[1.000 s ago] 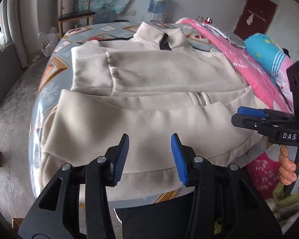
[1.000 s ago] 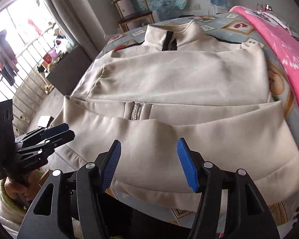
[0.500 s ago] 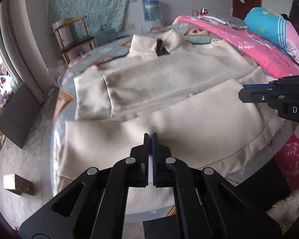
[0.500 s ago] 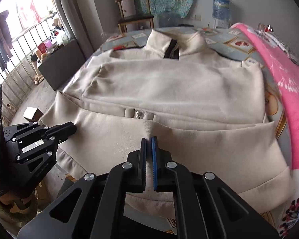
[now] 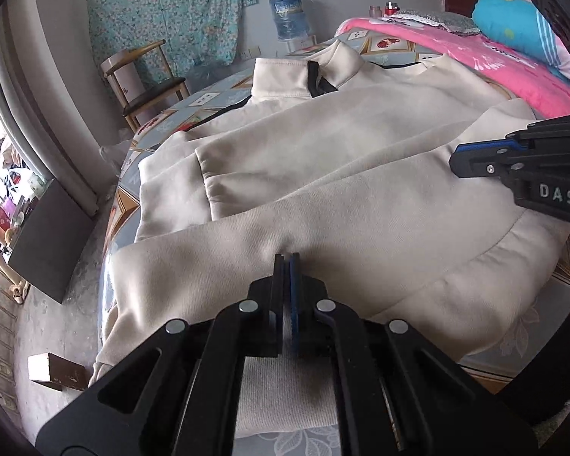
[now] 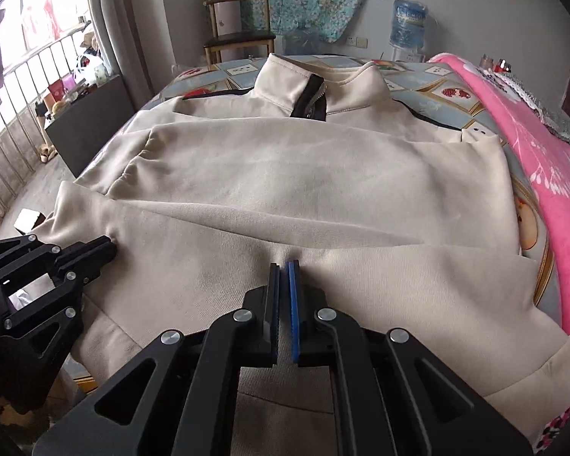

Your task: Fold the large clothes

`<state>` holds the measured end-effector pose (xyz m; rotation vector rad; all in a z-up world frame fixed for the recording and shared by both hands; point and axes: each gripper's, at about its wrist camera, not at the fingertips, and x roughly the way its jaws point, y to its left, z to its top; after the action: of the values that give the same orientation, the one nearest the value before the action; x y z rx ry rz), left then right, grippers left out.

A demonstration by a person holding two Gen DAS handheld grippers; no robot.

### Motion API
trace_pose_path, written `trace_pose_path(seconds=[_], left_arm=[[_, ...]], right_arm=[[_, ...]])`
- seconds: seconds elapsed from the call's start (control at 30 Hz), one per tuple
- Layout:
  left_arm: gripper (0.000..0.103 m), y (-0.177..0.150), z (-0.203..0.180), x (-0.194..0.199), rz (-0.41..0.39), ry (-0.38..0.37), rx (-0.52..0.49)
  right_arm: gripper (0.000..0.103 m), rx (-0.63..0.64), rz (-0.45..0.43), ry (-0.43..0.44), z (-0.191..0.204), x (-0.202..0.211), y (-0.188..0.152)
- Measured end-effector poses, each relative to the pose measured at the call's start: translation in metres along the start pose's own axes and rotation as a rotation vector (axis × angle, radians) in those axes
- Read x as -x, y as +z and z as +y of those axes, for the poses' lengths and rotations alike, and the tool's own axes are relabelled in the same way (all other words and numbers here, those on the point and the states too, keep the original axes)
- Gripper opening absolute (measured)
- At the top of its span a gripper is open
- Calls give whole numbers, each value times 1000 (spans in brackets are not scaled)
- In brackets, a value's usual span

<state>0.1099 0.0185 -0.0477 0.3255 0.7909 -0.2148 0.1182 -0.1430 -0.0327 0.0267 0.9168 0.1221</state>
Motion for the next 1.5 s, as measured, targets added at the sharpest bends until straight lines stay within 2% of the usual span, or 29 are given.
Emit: trace_pose_path(seconds=[0.03,0.13,0.2,0.4,0.6,0.63,0.67,0.7,0.77,0.93,1.03,1.13,1.17,1.2,1.27,1.33,1.43,1.47,1.5], left_arm=[[3,0,1,0,0,-6,7],[3,-1,1,0,0,-8,5],[3,-1,1,0,0,-7,2],[3,0,0,-1,2,-3,-3],[3,1,-2,-1,10,6,-14],[3,1,-2,-1,11,8,-17],[3,2,-3,-2,12,8,-19],[3,2,-3,-2,13,9,-21],[3,2,-3,-2,12,8,-21],[3,2,-3,-2,16,13,-21],[3,2,-4,-2,17,13,-22],[3,2,-4,-2,19,13,-26],[3,2,-5,-2,19,13,-30],[3,1,-4,-2,19,12,-32],[3,0,-4,-2,18,11,-36],[3,0,-5,-3,19,12,-42],[3,0,-5,-2,20,13,-46],[3,0,-5,-2,19,13,-46],[3,0,-5,-2,18,13,-47]], right_arm=[[5,-25,-13,11,-9,9,0],[19,-87,-65,-83,-44,38,-1],[36,-151,-82,-143,-76,55,-3],[40,-224,-5,-262,-137,56,-12],[40,-282,44,-188,-159,33,-22],[40,-289,39,-178,-161,32,-23],[35,-290,25,-167,-162,34,-23],[16,-283,16,-159,-160,36,-23],[5,-250,2,-182,-154,39,-23],[2,-173,-135,-266,-134,71,-17],[2,-180,-128,-315,-142,67,-12],[3,-270,-57,-232,-165,52,-16],[9,-307,-45,-202,-173,50,-18],[26,-340,-34,-159,-180,46,-20],[45,-378,-42,-109,-188,43,-23],[45,-386,-26,-61,-193,35,-23],[45,-372,-4,-36,-193,25,-22],[39,-365,-7,-34,-191,25,-23],[25,-354,-12,-8,-189,25,-22]])
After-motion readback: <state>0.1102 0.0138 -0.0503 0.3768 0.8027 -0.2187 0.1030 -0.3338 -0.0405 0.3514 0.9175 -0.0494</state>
